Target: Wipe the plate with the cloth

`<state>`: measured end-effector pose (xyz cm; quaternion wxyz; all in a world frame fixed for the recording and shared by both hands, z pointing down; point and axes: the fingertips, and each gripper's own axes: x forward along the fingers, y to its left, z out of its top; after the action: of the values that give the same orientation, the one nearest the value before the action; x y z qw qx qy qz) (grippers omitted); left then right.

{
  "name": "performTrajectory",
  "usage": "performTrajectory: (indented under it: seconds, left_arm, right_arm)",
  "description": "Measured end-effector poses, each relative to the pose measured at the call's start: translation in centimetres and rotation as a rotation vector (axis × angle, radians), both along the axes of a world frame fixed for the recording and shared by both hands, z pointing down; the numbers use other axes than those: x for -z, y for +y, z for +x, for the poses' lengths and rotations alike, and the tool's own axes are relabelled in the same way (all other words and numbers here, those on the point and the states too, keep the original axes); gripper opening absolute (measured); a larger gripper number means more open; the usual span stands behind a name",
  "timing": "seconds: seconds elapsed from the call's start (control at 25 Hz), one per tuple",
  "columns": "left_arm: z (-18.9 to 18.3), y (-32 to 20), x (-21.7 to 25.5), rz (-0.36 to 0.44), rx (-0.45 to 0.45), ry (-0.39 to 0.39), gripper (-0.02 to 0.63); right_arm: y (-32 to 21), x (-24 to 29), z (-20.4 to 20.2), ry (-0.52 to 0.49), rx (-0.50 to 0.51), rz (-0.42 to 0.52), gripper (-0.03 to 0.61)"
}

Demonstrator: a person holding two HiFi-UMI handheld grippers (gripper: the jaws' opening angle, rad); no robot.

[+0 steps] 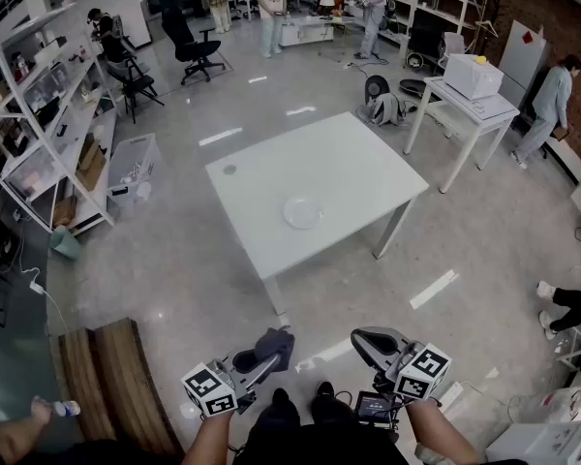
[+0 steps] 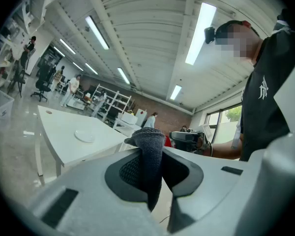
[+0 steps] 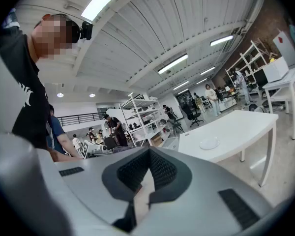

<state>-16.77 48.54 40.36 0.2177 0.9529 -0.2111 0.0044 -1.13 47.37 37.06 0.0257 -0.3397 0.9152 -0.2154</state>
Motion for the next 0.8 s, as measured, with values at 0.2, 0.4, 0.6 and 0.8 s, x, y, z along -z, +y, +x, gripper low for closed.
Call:
performTrajectory:
  seconds: [0.2, 0.4, 0.6, 0.8]
  left_arm:
    - [0.1, -0.7, -0.8, -0.009, -0.016, -0.008, 0.055]
    - [0.5, -1.0, -1.5, -0.014, -0.006, -0.026, 0.055]
    - [1.5, -1.7, -1.5, -0.007, 0.009, -0.034, 0.054]
    - [2.7, -2.5, -1.4, -0.003, 0.016, -0.038, 0.055]
  right_arm:
    - [-1.0, -0.5, 0.1, -0.009, -0.013, 0.003, 0.005]
    - [-1.7, -1.1, 0.3, -0.012, -0.022, 0.008, 0.005]
    - [-2.2, -0.7, 1.0, -0.016, -0.008, 0.027, 0.006]
    - [-2.8, -1.2, 1.7, 0.017, 0.009, 0.032, 0.006]
